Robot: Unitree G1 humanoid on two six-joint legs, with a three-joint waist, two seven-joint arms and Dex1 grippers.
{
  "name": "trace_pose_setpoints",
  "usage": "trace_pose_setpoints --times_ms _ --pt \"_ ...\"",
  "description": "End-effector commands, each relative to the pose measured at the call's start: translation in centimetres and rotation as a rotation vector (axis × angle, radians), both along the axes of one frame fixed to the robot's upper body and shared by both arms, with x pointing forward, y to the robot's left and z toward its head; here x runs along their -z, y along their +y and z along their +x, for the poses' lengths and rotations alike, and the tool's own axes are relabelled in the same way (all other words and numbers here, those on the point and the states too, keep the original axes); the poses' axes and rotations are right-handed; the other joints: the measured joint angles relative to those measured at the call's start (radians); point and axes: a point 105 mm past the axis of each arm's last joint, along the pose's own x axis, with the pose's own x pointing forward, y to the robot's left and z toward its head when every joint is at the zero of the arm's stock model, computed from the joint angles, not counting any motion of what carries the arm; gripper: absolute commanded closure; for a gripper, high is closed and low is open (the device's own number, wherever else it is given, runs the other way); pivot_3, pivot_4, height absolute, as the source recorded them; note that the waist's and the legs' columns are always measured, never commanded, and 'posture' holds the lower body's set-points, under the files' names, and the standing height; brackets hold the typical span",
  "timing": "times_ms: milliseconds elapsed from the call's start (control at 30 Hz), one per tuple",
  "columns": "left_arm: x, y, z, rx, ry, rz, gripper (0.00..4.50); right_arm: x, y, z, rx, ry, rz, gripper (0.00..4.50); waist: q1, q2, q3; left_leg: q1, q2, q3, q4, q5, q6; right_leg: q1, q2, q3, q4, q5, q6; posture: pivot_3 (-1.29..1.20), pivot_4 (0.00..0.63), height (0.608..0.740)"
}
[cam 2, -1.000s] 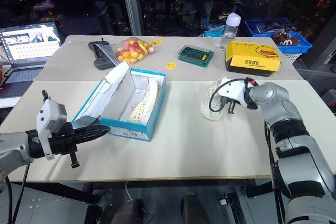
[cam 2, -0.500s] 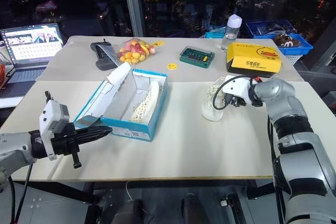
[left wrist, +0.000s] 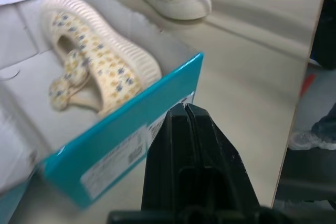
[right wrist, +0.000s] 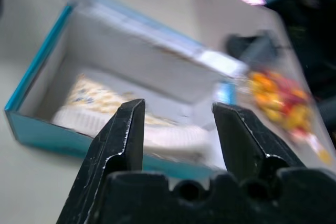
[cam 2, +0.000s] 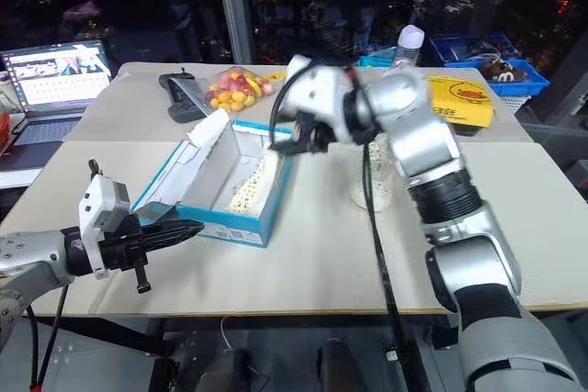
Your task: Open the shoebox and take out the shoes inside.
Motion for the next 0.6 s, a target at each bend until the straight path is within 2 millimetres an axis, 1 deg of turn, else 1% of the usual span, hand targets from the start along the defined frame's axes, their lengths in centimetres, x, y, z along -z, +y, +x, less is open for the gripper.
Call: trace_pose_setpoints --times_ms 33,167,233,300,467,600 --pt "-0.6 -0.3 0.0 0.02 -0.027 -0.001 4.5 -1.3 1.9 -0.1 -0.115 -0.225 -0.119 1.97 0.003 0.0 0.0 0.0 0.0 0.0 0.0 0.0 0.0 0.0 0.0 0.0 0.0 0.0 0.0 0.0 0.15 0.672" --pt "-0.5 -0.5 0.0 0.025 -0.023 -0.006 4.5 0.3 3.0 1.2 -0.172 -0.363 -0.256 1.97 0.0 0.0 0.0 0.0 0.0 0.0 0.0 0.0 0.0 0.0 0.0 0.0 0.0 0.0 0.0 0.0 0.15 0.672" --pt "-0.5 -0.6 0.0 0.026 -0.023 -0.008 4.5 1.1 3.3 2.0 -0.192 -0.428 -0.317 1.97 -0.001 0.0 0.0 0.0 0.0 0.0 0.0 0.0 0.0 0.0 0.0 0.0 0.0 0.0 0.0 0.0 0.15 0.672" --pt "-0.5 -0.6 0.0 0.023 -0.023 -0.011 4.5 2.3 3.3 2.6 -0.234 -0.518 -0.429 1.97 -0.001 0.0 0.0 0.0 0.0 0.0 0.0 0.0 0.0 0.0 0.0 0.0 0.0 0.0 0.0 0.0 0.15 0.672" --pt "-0.4 -0.6 -0.1 0.02 -0.022 -0.012 4.5 3.7 3.4 3.0 -0.307 -0.577 -0.517 1.97 -0.002 0.0 0.0 0.0 0.0 0.0 0.0 0.0 0.0 -0.001 0.0 0.0 0.001 0.0 0.0 0.0 0.15 0.672" --pt "-0.4 -0.6 -0.2 0.015 -0.021 -0.013 4.5 3.9 3.3 3.2 -0.328 -0.602 -0.553 1.97 -0.002 0.0 0.0 0.0 0.0 0.0 0.0 0.0 0.0 -0.001 0.0 0.0 0.001 0.0 0.0 0.0 0.15 0.672"
